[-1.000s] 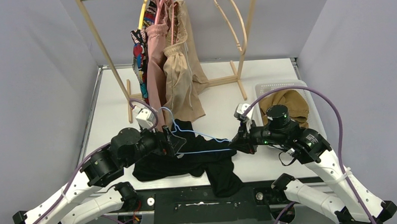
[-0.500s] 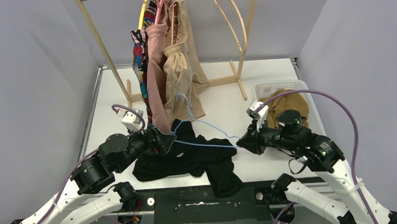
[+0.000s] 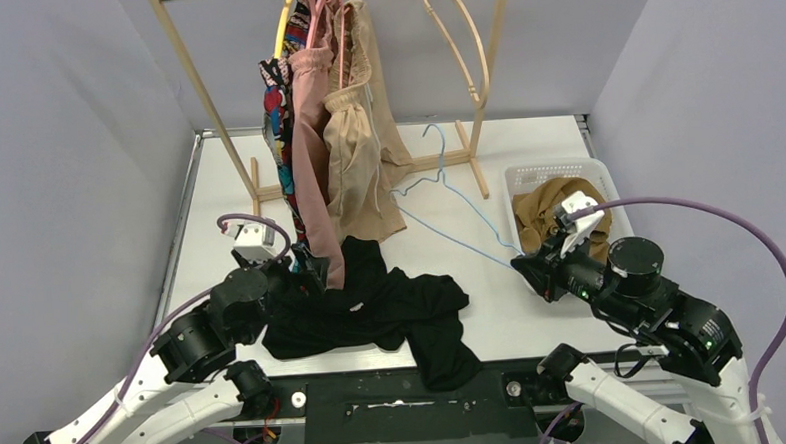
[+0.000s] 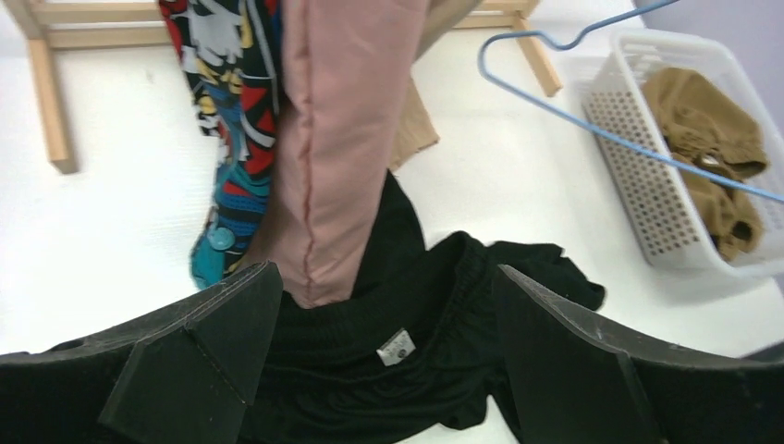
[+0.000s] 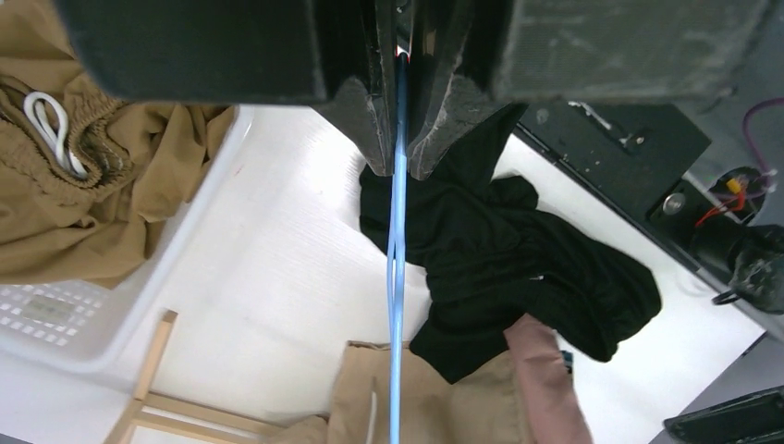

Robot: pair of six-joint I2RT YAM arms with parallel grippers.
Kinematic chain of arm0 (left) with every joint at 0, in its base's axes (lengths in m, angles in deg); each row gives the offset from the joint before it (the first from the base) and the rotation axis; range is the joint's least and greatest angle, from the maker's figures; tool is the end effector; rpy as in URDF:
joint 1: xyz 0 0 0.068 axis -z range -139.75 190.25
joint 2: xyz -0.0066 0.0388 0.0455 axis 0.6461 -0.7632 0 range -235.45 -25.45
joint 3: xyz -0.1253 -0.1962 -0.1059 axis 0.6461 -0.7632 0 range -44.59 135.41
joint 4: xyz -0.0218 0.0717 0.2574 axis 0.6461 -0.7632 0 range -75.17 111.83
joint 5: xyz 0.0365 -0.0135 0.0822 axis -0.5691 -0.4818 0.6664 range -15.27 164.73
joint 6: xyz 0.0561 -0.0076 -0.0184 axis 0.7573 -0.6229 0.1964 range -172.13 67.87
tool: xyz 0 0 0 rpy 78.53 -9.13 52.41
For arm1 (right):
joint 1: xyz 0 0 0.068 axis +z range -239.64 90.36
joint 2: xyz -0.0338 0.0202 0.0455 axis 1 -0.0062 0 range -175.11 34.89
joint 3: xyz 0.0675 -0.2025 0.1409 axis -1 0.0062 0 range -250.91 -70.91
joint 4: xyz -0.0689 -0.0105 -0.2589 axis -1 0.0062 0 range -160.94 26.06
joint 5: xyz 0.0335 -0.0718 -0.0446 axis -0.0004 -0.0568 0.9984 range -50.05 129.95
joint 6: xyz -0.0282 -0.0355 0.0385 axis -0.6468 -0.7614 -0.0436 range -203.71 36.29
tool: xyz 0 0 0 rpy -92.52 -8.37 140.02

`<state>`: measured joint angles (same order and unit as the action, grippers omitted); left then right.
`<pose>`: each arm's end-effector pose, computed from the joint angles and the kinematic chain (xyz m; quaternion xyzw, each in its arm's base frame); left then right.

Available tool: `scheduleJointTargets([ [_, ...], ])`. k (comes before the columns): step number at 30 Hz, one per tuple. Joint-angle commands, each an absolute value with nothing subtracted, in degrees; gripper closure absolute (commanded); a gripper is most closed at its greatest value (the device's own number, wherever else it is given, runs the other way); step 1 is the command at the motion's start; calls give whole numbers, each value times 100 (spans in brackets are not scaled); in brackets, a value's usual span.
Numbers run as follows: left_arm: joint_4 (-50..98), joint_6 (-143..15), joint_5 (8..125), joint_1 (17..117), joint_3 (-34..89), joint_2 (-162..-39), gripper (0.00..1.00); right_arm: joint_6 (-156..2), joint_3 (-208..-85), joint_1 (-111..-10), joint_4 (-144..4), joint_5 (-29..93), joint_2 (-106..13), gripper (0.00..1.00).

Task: Remove the shorts from the hanger
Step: Place the hanger on the clothes rod.

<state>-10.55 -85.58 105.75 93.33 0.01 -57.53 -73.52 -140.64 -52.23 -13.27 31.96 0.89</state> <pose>0.1076 -0.1057 0.3196 -0.0170 0.8033 -0.2201 0.5532 0.0710 0.0620 0.4034 -0.2324 0.7944 0.2781 0.4875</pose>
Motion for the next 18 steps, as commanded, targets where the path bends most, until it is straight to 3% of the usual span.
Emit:
scheduleJointTargets([
  [1, -802, -8249, 11419, 9307, -110, -5708, 15, -7222, -14096, -5264, -2013, 3814, -137, 100],
  [10, -813, -8179, 12827, 9299, -552, -5427, 13, -7023, -13509, -5260, -3992, 4812, -305, 100],
  [18, -853, -8821, 13261, 9305, -1021, -5235, 13, -7312, -13672, -5162, -4555, 5120, -906, 100],
])
